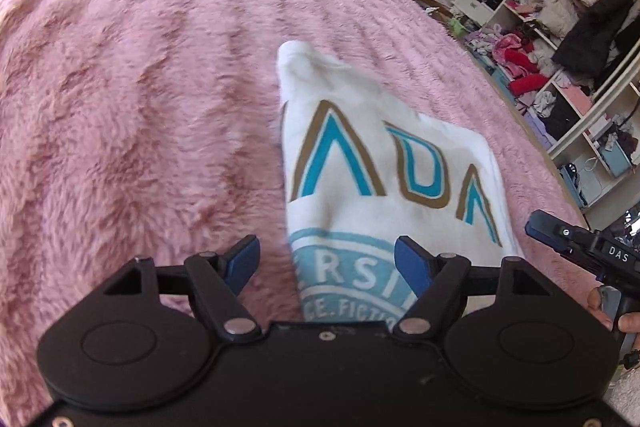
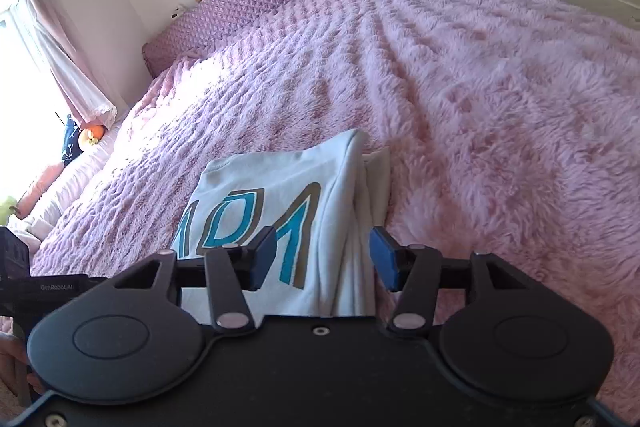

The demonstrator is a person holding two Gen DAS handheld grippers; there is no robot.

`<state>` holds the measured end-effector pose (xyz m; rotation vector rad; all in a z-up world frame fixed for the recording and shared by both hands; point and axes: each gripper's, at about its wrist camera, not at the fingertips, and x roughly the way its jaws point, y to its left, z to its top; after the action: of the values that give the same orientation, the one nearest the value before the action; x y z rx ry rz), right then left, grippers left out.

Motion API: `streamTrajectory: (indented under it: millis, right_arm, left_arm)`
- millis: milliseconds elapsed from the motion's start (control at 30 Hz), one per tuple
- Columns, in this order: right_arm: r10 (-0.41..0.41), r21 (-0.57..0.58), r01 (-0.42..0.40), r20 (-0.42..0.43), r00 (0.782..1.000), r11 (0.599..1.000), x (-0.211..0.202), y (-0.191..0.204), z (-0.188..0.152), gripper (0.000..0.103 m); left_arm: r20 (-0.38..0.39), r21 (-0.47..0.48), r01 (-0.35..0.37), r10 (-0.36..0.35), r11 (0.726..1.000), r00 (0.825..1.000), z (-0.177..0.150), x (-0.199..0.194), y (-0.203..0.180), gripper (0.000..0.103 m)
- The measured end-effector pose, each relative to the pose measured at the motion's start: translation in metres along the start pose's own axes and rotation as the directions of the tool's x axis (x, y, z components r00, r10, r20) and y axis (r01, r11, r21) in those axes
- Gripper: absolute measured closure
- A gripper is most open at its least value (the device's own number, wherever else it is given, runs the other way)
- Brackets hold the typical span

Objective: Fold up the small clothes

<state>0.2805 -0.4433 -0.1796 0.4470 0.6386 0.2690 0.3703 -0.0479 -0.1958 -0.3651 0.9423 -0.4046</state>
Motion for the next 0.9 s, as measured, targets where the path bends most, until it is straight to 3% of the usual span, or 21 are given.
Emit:
streamTrajectory:
  millis: [133,333,400,567,800,900]
  right_arm:
    - [0.098,0.154,-0.081,-0.105,0.990,0.985,0.012,-0.031,-0.010,0.051]
    - [0.191,0.265,-0.161,-0.091,0.977,0.951,0.035,-0.041,-0.016,0.051]
    - [0.228,0.303,-0.191,-0.093,0.969,0.934,0.049,-0.038,-0.013,0.050]
    - [0.238,0.274,-0.197,-0.126,0.963,0.941,0.076,-0.025,-0.010,0.049]
    - [0.226,0.271,-0.187,-0.120,0.967,0.944,0.081,-0.026,-0.013,0.053]
    - [0.182,0.241,-0.149,-0.122,0.976,0.959,0.078,-0.019,-0.011,0.063]
  left_arm:
    - [-0.029,-0.166,0.169,-0.176,0.972,0.984,-0.009,0.003,0.035,0.028]
    - [-0.058,-0.328,0.345,-0.383,0.879,0.922,0.004,0.033,0.045,0.027]
    - [-0.079,-0.364,0.339,-0.391,0.868,0.917,0.012,0.053,0.040,0.027]
    - [-0.073,-0.390,0.335,-0.391,0.858,0.917,0.021,0.077,0.028,0.023]
    - [-0.051,-0.351,0.302,-0.341,0.886,0.939,0.020,0.075,0.023,0.026]
    - [-0.064,-0.315,0.244,-0.277,0.917,0.959,0.022,0.074,0.012,0.031]
